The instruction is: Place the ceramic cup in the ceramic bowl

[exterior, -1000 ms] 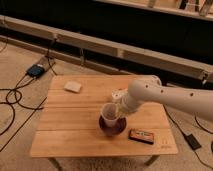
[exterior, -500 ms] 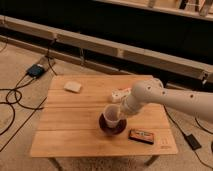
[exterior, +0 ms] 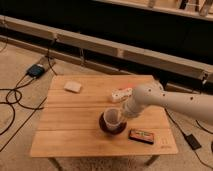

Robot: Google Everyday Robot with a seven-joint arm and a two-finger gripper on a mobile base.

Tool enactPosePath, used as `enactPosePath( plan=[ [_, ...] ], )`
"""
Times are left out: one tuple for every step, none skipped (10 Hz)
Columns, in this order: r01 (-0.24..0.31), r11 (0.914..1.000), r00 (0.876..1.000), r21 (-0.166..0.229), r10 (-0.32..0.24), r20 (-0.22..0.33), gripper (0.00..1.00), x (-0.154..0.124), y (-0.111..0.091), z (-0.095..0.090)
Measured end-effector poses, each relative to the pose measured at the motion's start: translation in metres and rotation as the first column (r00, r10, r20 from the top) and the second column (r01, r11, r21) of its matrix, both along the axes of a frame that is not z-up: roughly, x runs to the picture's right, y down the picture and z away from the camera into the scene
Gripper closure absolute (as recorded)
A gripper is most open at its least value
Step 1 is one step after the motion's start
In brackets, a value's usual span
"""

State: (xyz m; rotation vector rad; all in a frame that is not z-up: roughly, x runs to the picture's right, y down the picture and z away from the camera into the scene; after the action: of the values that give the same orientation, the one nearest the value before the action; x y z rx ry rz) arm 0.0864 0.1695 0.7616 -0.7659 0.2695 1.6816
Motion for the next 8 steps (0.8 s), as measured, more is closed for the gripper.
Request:
enactPosePath(
  plan=[
    [0.003,1.0,1.0,0.001,-0.003,0.001,0.37,0.0,-0.0001,0.0002],
    [0.008,1.0,1.0,0.0,-0.008,0.001,0.26,0.0002,0.0001,-0.0001],
    [0.012,0.9999,1.0,0.0,-0.012,0.0,0.21,0.0006,-0.0003,-0.0006],
    [0.016,0.9999,1.0,-0.001,-0.016,0.0,0.2,0.0004,-0.0008,-0.0007],
    [0.018,0.9998,1.0,0.0,-0.018,-0.001,0.2,0.0007,-0.0018,-0.0007],
    [0.02,0.9998,1.0,-0.001,-0.02,-0.001,0.2,0.0006,-0.0019,-0.0006],
    [0.021,0.9998,1.0,-0.001,-0.021,-0.001,0.2,0.0002,-0.0028,-0.0004],
    [0.022,0.9998,1.0,0.0,-0.022,0.0,0.2,-0.0002,-0.0034,-0.0004]
  ],
)
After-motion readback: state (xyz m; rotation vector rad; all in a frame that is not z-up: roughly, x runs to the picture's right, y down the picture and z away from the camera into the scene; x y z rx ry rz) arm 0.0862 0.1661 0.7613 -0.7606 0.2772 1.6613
